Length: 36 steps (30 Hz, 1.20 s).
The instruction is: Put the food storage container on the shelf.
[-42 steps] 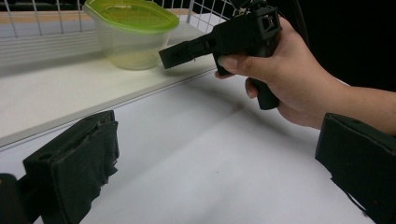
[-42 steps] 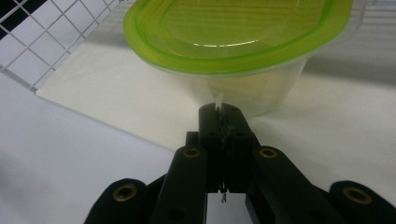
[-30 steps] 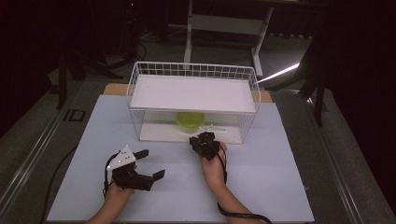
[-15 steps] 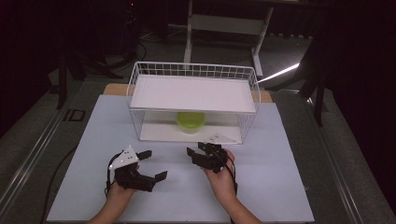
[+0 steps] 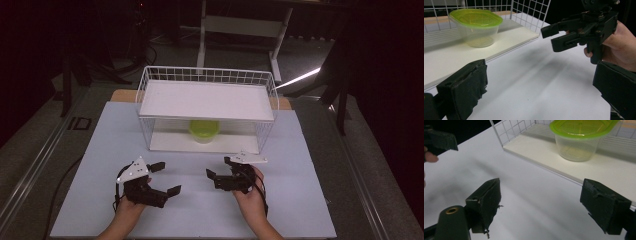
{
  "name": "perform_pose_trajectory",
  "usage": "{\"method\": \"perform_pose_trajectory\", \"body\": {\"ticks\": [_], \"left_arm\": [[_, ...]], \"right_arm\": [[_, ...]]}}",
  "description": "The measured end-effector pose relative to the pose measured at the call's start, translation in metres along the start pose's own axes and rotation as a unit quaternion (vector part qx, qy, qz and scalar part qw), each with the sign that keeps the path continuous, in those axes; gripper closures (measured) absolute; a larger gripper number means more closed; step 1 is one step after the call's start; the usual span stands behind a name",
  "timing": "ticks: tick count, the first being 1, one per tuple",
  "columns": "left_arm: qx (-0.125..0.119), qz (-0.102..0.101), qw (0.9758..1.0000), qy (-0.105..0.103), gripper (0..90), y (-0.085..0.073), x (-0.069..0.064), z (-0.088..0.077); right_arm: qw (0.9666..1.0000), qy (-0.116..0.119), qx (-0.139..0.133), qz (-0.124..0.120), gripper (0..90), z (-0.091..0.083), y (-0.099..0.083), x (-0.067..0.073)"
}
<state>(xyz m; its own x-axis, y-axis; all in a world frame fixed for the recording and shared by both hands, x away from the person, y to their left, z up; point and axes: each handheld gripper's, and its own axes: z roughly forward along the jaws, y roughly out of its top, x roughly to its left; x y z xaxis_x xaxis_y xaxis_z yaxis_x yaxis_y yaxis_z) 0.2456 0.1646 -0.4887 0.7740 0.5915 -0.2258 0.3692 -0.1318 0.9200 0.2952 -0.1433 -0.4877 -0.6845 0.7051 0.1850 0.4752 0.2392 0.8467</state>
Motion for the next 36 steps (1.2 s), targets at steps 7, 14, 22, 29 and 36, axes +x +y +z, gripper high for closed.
{"method": "perform_pose_trajectory", "body": {"ticks": [7, 14, 22, 29, 36], "left_arm": [[0.017, -0.001, 0.9998, -0.009, 0.4, 0.001, 0.0, -0.002], [0.013, -0.005, 0.9999, -0.009, 0.4, 0.006, -0.001, -0.015], [0.009, -0.009, 0.9999, 0.0, 0.4, 0.0, 0.006, -0.038], [0.007, -0.007, 0.9999, 0.011, 0.4, -0.006, 0.012, -0.056], [0.006, -0.009, 0.9995, 0.03, 0.4, -0.017, 0.019, -0.064]], "right_arm": [[0.9999, 0.0, -0.004, -0.016, 16.8, -0.02, -0.003, -0.001], [0.9996, -0.005, -0.008, -0.027, 16.8, -0.046, -0.008, -0.005], [0.9996, -0.017, -0.011, -0.02, 16.8, -0.068, -0.019, -0.015], [0.9994, -0.025, -0.017, -0.014, 16.8, -0.086, -0.029, -0.024], [0.9993, -0.028, -0.008, -0.023, 16.7, -0.095, -0.04, -0.03]]}}
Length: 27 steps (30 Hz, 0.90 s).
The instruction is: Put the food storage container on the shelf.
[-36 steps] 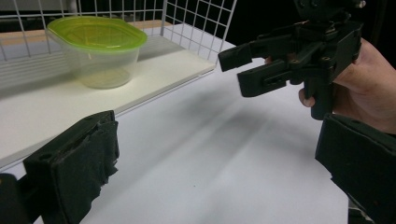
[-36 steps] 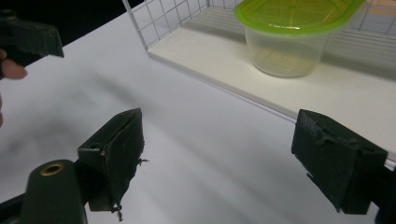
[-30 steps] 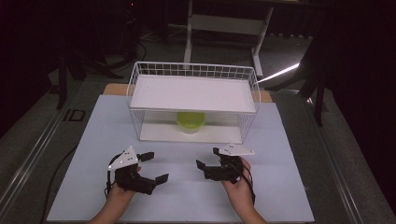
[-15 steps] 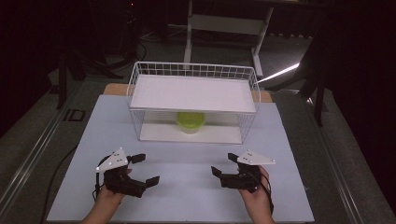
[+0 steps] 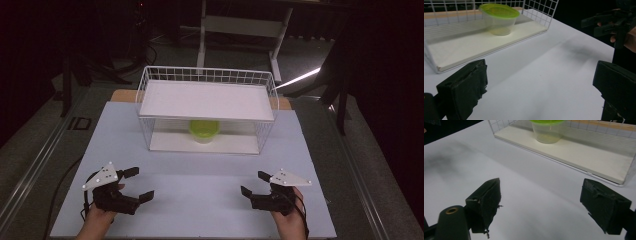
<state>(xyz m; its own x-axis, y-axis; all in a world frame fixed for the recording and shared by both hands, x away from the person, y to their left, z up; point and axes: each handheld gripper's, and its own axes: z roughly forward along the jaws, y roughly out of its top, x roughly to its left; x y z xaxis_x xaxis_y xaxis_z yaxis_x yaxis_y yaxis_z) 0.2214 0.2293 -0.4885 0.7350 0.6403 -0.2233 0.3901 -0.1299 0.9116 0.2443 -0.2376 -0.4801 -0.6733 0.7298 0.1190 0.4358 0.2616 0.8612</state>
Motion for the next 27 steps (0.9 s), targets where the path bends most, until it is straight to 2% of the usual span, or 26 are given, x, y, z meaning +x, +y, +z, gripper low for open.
{"method": "perform_pose_trajectory", "body": {"ticks": [1, 5, 8, 11, 15, 21, 27], "left_arm": [[-0.002, 0.002, 1.0, 0.002, 0.4, -0.002, 0.001, 0.0], [0.022, 0.021, 0.9995, -0.001, 0.4, -0.009, -0.001, 0.005], [0.018, 0.014, 0.9997, -0.008, 0.4, -0.011, -0.001, 0.007], [0.012, 0.005, 0.9999, -0.007, 0.4, -0.013, 0.002, 0.007], [0.002, 0.0, 1.0, 0.004, 0.4, -0.013, 0.006, 0.005], [-0.004, -0.004, 0.9999, 0.015, 0.4, -0.013, 0.008, 0.001], [-0.01, -0.009, 0.9998, 0.013, 0.5, -0.013, 0.009, -0.001]], "right_arm": [[1.0, -0.001, -0.003, 0.004, 16.8, -0.001, -0.001, -0.001], [0.9999, -0.009, -0.007, 0.013, 16.8, -0.002, -0.007, -0.007], [0.9998, -0.016, -0.004, 0.007, 16.8, -0.001, -0.01, -0.011], [0.9998, -0.017, -0.003, 0.011, 16.8, 0.001, -0.015, -0.014], [0.9997, -0.02, 0.002, 0.013, 16.8, 0.003, -0.018, -0.014], [0.9994, -0.033, 0.003, -0.001, 16.8, 0.005, -0.018, -0.015], [0.9997, -0.024, 0.009, -0.001, 16.8, 0.011, -0.019, -0.012]]}}
